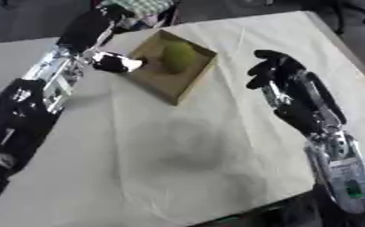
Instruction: Pick up objects on the table and place them in the box.
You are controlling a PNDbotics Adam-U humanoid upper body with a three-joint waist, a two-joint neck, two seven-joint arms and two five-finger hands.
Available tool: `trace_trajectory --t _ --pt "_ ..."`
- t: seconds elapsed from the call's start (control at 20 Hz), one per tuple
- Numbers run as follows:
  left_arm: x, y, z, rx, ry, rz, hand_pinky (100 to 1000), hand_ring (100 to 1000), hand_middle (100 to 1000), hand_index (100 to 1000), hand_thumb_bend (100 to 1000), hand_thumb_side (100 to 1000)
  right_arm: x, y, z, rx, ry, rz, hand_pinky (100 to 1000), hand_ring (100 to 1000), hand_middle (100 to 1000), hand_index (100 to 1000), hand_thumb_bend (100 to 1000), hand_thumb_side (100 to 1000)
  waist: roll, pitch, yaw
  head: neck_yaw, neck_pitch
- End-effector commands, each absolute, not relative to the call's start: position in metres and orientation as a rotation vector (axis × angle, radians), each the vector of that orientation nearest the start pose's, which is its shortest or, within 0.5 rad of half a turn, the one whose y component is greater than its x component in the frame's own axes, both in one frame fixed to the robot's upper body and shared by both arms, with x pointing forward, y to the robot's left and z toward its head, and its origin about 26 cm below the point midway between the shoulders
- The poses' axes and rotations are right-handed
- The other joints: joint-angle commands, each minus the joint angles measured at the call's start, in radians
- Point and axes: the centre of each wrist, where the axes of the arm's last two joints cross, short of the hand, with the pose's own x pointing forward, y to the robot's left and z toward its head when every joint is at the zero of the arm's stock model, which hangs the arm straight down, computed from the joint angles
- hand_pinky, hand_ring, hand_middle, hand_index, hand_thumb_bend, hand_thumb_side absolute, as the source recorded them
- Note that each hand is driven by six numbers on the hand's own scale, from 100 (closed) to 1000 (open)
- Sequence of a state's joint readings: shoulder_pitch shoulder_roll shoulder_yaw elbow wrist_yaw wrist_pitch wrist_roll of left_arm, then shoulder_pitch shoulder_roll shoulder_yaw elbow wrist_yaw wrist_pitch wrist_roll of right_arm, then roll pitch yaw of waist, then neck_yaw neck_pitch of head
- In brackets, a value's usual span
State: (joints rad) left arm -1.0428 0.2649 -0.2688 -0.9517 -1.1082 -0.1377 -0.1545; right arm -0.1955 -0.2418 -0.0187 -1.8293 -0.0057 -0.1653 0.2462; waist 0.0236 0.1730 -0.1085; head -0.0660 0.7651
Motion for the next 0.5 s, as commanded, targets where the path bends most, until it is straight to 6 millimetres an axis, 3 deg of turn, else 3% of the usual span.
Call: trace_trajectory --t 0.05,0.2,0.5 --pt "0.485 0.198 0.240 1.126 -1.501 -1.651 786 764 802 895 611 511 0.309 -0.278 0.131 -0.029 -2.135 0.540 623 568 601 844 100 545 -0.002 -0.016 0.006 -0.011 0.005" --pt "0.491 0.221 0.242 1.132 -1.354 -1.656 786 766 807 900 628 503 0.309 -0.279 0.131 -0.033 -2.133 0.543 623 568 601 844 100 545 -0.003 -0.017 0.012 -0.017 0.005" --pt "0.501 0.253 0.222 1.083 -1.147 -1.624 783 769 809 903 623 471 0.309 -0.279 0.130 -0.035 -2.131 0.540 623 567 601 844 100 546 -0.004 -0.016 0.012 -0.020 0.005"
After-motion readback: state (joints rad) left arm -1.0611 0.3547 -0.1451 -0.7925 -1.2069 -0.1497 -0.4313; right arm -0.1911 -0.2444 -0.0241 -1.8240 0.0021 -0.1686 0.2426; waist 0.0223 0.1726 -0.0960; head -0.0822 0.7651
